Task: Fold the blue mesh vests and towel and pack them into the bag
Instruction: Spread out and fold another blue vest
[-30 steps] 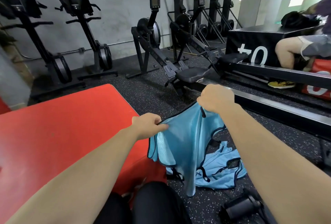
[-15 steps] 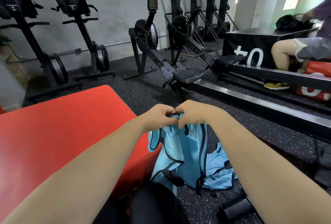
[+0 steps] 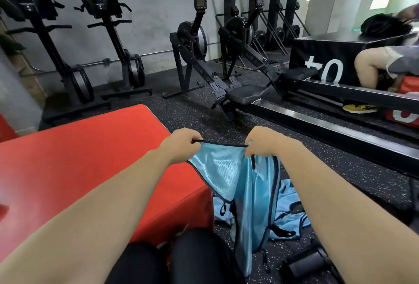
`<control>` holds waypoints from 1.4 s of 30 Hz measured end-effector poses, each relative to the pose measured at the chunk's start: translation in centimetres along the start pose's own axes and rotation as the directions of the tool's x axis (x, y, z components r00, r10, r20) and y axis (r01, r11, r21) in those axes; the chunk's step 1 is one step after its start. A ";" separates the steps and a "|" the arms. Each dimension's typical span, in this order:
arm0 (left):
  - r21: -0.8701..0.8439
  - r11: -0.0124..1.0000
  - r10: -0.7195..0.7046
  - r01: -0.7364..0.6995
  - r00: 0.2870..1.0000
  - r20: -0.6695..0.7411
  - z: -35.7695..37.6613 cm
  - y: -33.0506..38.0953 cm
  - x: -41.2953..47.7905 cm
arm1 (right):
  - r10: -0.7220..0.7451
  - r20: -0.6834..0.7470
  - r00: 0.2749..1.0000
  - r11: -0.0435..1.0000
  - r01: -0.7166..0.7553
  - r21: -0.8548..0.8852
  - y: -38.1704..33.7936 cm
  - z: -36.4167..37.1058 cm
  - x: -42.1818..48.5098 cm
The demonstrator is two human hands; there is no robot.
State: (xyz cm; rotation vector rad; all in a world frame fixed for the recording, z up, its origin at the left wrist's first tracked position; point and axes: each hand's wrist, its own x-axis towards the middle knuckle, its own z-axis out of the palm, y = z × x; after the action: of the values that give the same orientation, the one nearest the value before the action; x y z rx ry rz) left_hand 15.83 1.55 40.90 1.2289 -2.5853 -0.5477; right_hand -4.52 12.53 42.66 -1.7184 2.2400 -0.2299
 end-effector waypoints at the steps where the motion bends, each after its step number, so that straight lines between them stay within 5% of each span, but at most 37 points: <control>1: 0.000 1.000 -0.003 0.003 0.999 -0.043 -0.1 -0.4 0.1 | 0.011 -0.011 1.000 1.000 -0.011 -0.001 0.1 0.1 0.0; 5: -0.165 0.986 -0.028 -0.004 0.981 -0.192 -0.1 -0.5 0.8 | 0.053 -0.043 0.998 0.999 -0.053 0.000 0.2 0.3 0.4; 13: -0.534 0.843 -0.059 -0.066 0.975 -0.213 -0.8 1.3 1.9 | 0.148 -0.089 0.985 0.989 -0.147 0.017 1.5 0.7 1.4; 20: -0.380 0.924 -0.082 -0.043 0.949 -0.305 -1.6 1.3 5.2 | 0.238 -0.116 0.964 0.960 -0.216 0.177 2.5 0.5 2.9; 27: 0.082 0.991 -0.081 0.102 0.972 -0.221 -1.6 2.0 9.2 | 0.300 -0.245 0.922 0.937 -0.238 0.254 2.0 -1.0 5.8; 33: -0.100 0.992 -0.102 0.079 0.960 -0.260 -1.5 1.7 13.3 | 0.216 -0.569 0.794 0.973 -0.127 0.192 3.0 -1.9 8.7; 42: -0.066 0.997 0.012 -0.029 0.968 -0.249 -2.2 1.5 18.2 | 0.265 -0.522 0.811 0.945 -0.112 0.307 4.5 -2.6 12.5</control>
State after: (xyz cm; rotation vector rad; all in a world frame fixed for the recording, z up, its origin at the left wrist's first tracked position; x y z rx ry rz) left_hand 4.23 -12.30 44.28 1.1661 -2.3481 -0.4433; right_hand -12.37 1.59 41.90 -1.3874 2.6008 -1.0577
